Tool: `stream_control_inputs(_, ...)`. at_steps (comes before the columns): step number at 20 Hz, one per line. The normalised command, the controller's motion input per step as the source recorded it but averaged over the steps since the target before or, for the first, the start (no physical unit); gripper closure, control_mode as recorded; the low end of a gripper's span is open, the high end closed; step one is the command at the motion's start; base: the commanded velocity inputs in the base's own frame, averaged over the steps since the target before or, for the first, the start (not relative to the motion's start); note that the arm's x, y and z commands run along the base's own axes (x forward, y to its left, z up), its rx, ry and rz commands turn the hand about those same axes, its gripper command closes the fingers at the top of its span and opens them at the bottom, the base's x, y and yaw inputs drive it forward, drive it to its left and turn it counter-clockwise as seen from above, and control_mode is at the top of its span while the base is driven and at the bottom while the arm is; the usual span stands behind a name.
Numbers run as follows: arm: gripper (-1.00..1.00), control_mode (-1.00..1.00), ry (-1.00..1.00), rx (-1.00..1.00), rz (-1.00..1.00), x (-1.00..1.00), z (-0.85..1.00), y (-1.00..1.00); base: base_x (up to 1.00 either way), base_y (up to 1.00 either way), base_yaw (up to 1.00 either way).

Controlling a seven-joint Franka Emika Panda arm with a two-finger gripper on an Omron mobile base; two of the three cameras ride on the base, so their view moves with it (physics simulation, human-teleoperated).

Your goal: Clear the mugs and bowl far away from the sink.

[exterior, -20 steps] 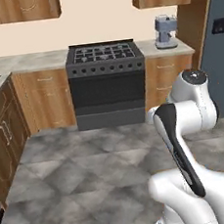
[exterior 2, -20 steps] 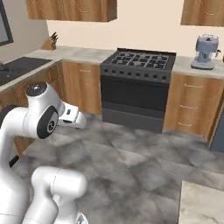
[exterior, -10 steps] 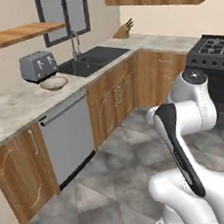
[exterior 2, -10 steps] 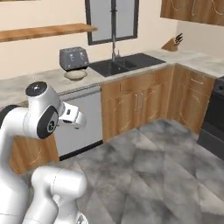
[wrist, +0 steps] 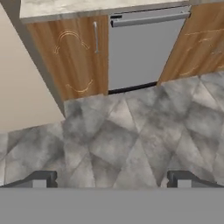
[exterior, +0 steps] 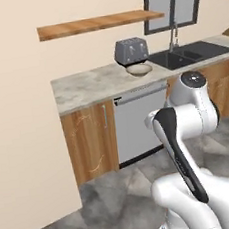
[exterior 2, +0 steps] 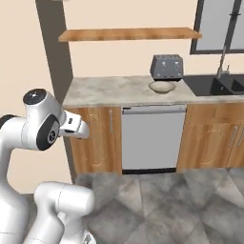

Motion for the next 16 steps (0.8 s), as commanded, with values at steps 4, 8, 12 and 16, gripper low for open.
stream_control_inputs(4, -1.0, 1.0, 0.0, 0.0, 0.0, 0.0, 0.0, 0.0, 0.4, -1.0, -0.04)
stream_control_inputs(8, -1.0, 1.0, 0.0, 0.0, 0.0, 0.0, 0.0, 0.0, 0.76, -1.0, -0.04)
stream_control_inputs(12, -1.0, 1.0, 0.0, 0.0, 0.0, 0.0, 0.0, 0.0, 1.0, -0.2, 0.09)
stream_control_inputs(16, -1.0, 1.0, 0.0, 0.0, 0.0, 0.0, 0.0, 0.0, 1.0, -0.43, 0.28)
